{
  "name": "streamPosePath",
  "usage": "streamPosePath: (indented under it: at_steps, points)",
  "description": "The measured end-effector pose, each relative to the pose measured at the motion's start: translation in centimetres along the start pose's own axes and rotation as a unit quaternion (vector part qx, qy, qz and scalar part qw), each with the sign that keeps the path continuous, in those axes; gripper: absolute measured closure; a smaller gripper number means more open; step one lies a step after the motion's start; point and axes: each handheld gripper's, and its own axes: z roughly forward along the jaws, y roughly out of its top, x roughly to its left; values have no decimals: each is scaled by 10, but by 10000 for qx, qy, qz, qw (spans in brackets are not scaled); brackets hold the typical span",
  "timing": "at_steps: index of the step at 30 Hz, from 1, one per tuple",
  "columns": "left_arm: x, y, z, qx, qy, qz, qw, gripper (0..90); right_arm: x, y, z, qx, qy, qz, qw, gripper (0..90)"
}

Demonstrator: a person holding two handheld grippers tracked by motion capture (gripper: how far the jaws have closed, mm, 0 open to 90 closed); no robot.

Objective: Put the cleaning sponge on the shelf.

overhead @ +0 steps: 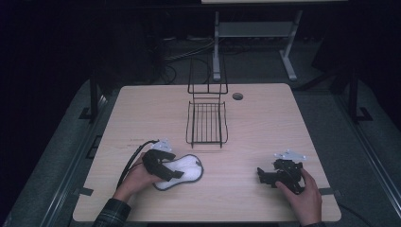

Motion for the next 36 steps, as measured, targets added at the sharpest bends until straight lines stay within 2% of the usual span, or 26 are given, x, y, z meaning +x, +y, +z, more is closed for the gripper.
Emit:
streamPosePath:
  at_steps: [9,12,21,23,29,36]
  points:
    - [-4,1,2,124,37,162,9998,148,0,0,0,0,1,0,10000,0]
    - [-5,1,1,128,-35,239,9996,224,0,0,0,-1,0,-1,10000,0]
    - [-5,2,-1,173,-42,224,9996,286,0,0,0,0,0,0,10000,0]
    - [-5,2,-1,151,-77,150,9997,299,0,0,0,0,0,-1,10000,0]
    - [-9,5,-7,107,45,292,9995,383,0,0,0,0,0,0,10000,0]
    - [-8,7,-14,-23,36,285,9996,510,0,0,0,0,0,1,10000,0]
